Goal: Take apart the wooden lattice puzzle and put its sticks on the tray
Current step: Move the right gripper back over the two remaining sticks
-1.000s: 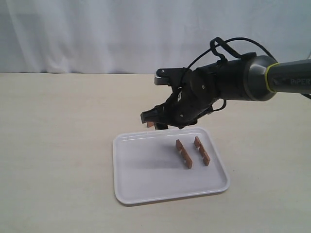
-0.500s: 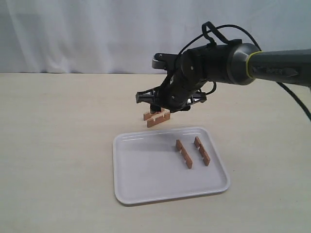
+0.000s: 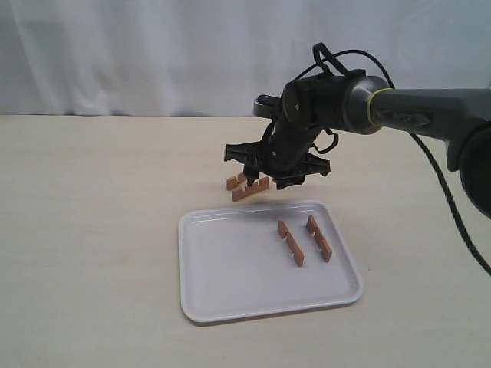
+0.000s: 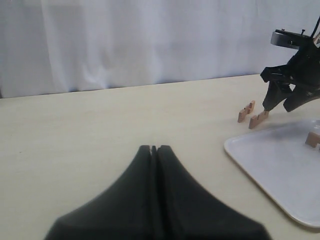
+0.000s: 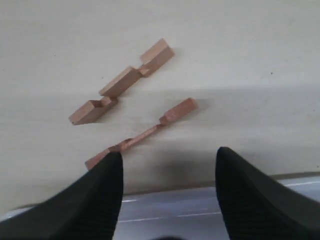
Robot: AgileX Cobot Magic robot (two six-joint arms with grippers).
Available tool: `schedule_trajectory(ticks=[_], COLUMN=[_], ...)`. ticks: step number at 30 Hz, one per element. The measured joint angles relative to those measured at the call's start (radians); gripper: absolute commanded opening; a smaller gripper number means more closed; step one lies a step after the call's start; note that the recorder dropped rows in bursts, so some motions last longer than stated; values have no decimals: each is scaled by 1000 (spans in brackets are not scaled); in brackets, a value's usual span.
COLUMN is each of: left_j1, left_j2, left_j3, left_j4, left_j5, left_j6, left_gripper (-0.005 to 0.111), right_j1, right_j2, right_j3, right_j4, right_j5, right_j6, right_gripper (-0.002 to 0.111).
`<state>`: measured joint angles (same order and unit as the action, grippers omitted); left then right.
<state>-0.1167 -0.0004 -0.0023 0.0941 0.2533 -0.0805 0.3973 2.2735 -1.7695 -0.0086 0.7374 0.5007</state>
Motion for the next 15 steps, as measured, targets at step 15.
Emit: schedule_trajectory(ticks=[15], left_j1=[0], left_j2=[0], left_j3=[0], left_j4=[0], left_j5=[0], left_j6=[0], left_gripper=[0], right_j1=[-8], right_j2=[62], right_j3=[-6], right_j4=[0], right_j5=[-123], right_j6=[31], right_gripper=[53])
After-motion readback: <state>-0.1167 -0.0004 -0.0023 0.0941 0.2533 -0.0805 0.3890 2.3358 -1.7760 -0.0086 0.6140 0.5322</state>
